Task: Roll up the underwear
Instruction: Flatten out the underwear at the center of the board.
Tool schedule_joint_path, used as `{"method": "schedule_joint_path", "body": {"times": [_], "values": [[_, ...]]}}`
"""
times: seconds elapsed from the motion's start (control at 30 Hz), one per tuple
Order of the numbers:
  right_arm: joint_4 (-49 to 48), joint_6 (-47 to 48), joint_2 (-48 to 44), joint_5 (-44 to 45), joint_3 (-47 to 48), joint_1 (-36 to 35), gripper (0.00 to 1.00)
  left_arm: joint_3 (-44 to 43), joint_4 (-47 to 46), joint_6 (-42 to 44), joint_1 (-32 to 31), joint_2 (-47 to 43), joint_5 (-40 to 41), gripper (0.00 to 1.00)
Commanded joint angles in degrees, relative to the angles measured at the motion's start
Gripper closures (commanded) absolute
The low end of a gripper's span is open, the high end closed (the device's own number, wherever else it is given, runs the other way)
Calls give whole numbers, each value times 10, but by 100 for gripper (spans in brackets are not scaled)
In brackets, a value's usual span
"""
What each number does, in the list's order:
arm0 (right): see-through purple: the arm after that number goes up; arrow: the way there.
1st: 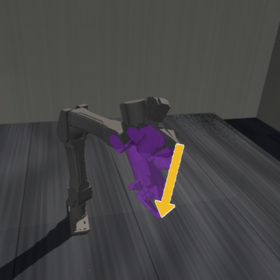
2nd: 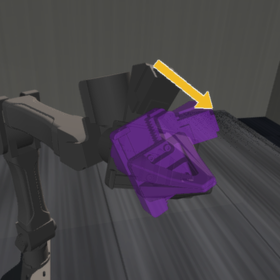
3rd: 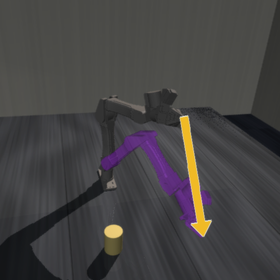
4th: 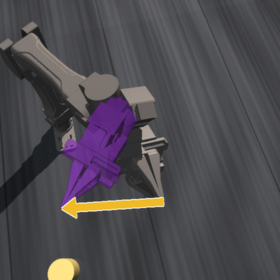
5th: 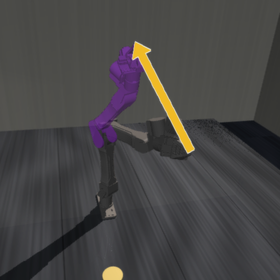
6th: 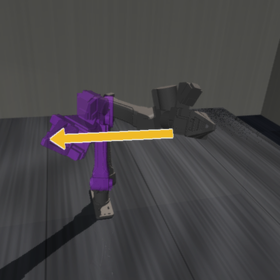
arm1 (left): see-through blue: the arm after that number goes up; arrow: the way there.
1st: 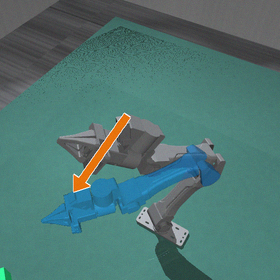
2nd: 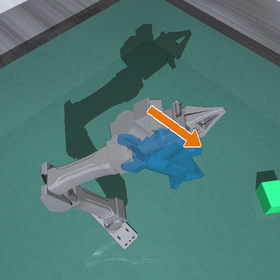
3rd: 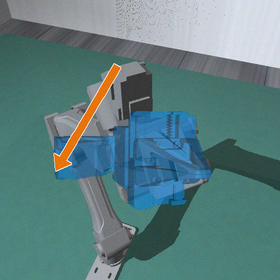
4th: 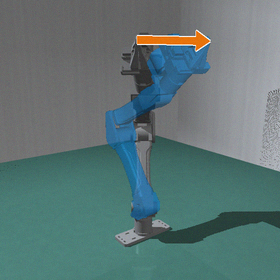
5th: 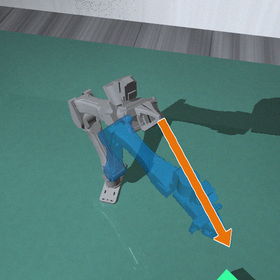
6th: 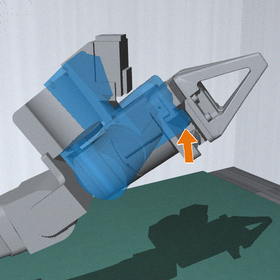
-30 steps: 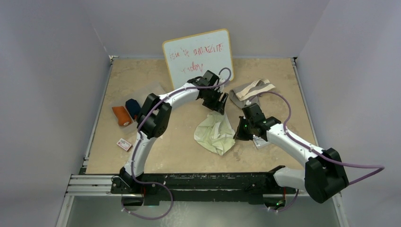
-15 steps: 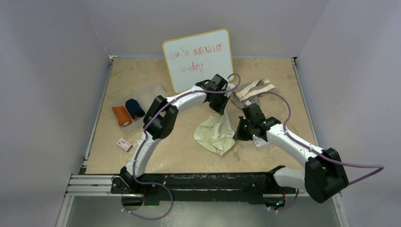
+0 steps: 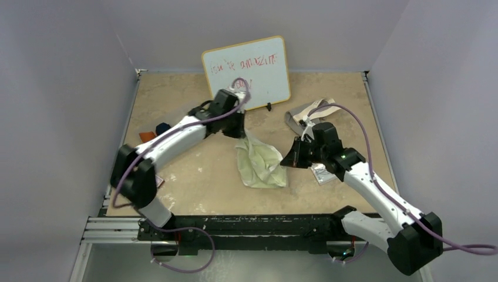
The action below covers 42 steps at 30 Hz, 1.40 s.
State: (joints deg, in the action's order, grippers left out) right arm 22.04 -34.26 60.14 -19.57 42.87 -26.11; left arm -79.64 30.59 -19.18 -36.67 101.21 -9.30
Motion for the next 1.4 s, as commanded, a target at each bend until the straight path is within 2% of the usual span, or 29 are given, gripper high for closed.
{"method": "schedule_joint_path", "body": {"times": [0.0, 0.13, 0.23, 0.37, 0.43, 0.53, 0.6, 0.63, 0.73, 0.8, 0.83, 0.87, 0.93, 0.97, 1.07, 1.2, 1.3, 1.37], "values": [[-28, 50, -49, -129, 30, 3, 100, 117, 1, -97, 23, -174, 43, 100], [-15, 83, -81, -205, 60, 3, 100, 190, 61, -159, 23, -317, 79, 100], [-7, 94, -110, -239, 82, 3, 100, 207, 106, -196, 23, -410, 109, 100], [-11, 95, -134, -337, 99, 4, 100, 186, 168, -233, 23, -483, 97, 100], [-4, 82, -129, -333, 106, 3, 100, 184, 186, -251, 23, -494, 70, 100], [30, 78, -76, -216, 123, 4, 100, 190, 192, -250, 23, -457, 49, 100], [94, 63, 17, -70, 147, 8, 100, 195, 192, -242, 24, -400, 62, 100], [114, 62, 63, -33, 161, 11, 100, 196, 187, -237, 27, -374, 71, 100], [115, 69, 185, 18, 190, 24, 100, 205, 147, -222, 49, -304, 62, 100], [97, 97, 238, 19, 219, 26, 100, 216, 102, -217, 65, -268, 45, 100], [94, 105, 254, 35, 238, 26, 98, 218, 80, -214, 70, -251, 39, 100], [94, 110, 265, 55, 253, 27, 90, 215, 67, -210, 73, -236, 36, 100], [110, 126, 281, 85, 290, 27, 66, 205, 53, -198, 74, -205, 39, 100], [121, 137, 287, 89, 306, 27, 64, 200, 48, -192, 74, -192, 43, 100], [121, 148, 277, 86, 308, 27, 60, 188, 50, -180, 76, -165, 54, 77], [96, 151, 254, 49, 252, 27, 53, 192, 52, -170, 77, -169, 56, 72], [58, 137, 261, -13, 218, 23, 50, 203, 60, -169, 78, -182, 61, 58], [37, 117, 278, -12, 206, 8, 49, 215, 64, -171, 78, -195, 68, 50]]}}
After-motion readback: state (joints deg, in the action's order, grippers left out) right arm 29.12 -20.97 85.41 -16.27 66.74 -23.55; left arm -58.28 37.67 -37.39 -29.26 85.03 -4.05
